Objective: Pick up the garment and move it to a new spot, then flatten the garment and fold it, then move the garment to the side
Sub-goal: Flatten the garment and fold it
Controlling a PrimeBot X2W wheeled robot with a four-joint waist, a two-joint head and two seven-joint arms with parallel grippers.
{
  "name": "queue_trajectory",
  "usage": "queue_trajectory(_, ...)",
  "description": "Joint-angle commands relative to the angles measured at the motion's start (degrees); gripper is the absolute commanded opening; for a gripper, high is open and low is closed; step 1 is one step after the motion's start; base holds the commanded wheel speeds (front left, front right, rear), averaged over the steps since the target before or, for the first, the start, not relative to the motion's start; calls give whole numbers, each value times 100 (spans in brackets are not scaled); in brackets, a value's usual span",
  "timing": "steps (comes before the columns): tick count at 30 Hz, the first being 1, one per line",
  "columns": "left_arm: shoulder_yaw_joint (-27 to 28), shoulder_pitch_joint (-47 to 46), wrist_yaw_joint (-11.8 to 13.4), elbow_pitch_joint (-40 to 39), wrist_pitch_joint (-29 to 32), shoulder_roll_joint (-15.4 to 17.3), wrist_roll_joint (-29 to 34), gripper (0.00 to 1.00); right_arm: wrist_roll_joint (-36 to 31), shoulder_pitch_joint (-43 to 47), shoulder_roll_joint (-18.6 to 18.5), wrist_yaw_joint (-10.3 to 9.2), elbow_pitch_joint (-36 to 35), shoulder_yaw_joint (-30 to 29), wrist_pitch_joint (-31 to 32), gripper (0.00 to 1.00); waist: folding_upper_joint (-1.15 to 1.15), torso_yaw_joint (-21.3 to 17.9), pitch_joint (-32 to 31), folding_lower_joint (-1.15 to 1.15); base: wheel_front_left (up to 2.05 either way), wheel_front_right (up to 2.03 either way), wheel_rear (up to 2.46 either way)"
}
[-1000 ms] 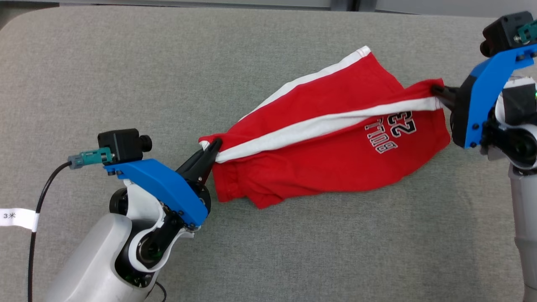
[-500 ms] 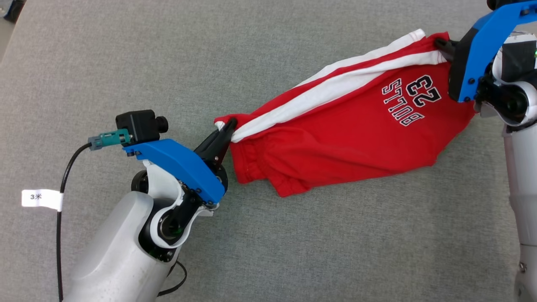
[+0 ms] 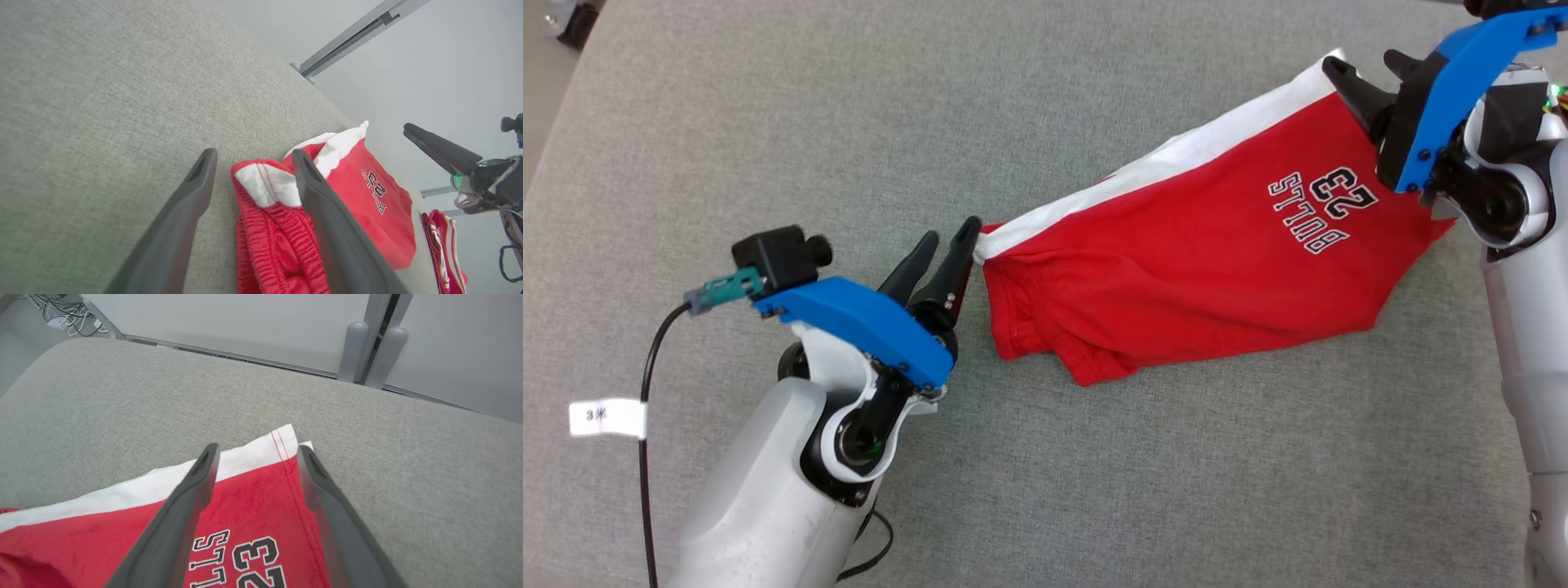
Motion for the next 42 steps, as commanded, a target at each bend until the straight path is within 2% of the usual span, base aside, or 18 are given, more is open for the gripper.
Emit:
queue_trajectory(1,61,123,4,66,-137,32,22,100,143,131,-48,-2,68,-26,-154,100,0,-44,-120,0,0,0,0)
queue_trajectory(7,178,330,-71,194,-759,106,283,100,385,534,-284,-2,153,1,-467,100,0,-94,-438,0,0,0,0)
queue_trajectory(12,119,463,-322,211,-1506,186,742,100,433,927,-441,-2,35,71,-962,100,0,-126,-603,0,0,0,0)
queue_trajectory(13,119,463,-322,211,-1506,186,742,100,433,927,-441,-2,35,71,-962,100,0,-126,-603,0,0,0,0)
queue_trajectory(18,32,453,-414,340,-2157,274,1473,100,337,1282,-655,-2,-83,208,-1520,100,0,-114,-665,0,0,0,0)
queue_trajectory(22,219,423,-434,312,-2278,274,2180,100,389,1433,-750,-2,-17,289,-1879,100,0,-91,-626,0,0,0,0)
queue_trajectory(26,695,585,-461,42,-2280,161,3084,100,368,1355,-758,-2,133,317,-2172,100,0,-61,-508,0,0,0,0)
queue_trajectory(31,1111,758,-621,-49,-2282,1,3760,100,347,1127,-669,-2,503,322,-2308,100,0,12,-340,0,0,0,0)
queue_trajectory(42,1559,865,-859,-33,-2284,-314,4321,100,120,629,-577,-2,1484,316,-2171,100,0,295,-115,0,0,0,0)
